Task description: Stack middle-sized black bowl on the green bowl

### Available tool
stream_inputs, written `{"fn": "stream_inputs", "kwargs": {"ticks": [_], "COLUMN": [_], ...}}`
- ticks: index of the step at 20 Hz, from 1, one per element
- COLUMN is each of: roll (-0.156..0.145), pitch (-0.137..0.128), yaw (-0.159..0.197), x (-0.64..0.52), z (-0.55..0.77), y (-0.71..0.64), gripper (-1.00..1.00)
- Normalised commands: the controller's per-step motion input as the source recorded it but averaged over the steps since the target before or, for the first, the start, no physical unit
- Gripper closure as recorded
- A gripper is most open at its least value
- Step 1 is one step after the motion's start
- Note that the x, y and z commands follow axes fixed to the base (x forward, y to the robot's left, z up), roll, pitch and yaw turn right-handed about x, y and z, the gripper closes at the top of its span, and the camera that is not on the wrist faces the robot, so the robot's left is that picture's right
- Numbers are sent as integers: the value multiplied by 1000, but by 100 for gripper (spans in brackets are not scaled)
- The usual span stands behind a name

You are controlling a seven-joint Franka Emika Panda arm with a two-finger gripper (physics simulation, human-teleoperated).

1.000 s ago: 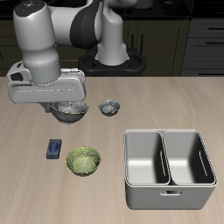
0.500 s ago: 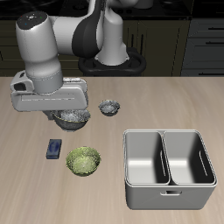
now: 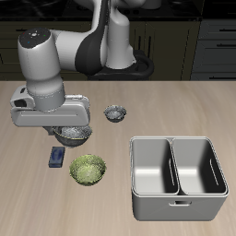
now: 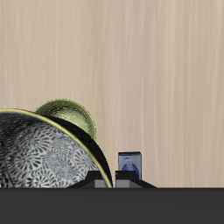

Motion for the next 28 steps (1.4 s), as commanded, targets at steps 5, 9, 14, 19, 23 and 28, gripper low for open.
{"fn": "stream_inputs", "kwargs": {"ticks": [5, 9, 14, 19, 23, 28], "roll": [-27, 1, 7, 28, 30, 21], "pitch": [12, 7, -5, -6, 16, 30], "yaw": [14, 8, 5, 15, 9, 10], "x": [-24, -60, -9, 96, 156, 79], "z": [-186, -156, -71, -92, -224, -274], "y": [-95, 41, 145, 274, 363, 160], "gripper": [100, 100, 100, 100, 100, 100]}}
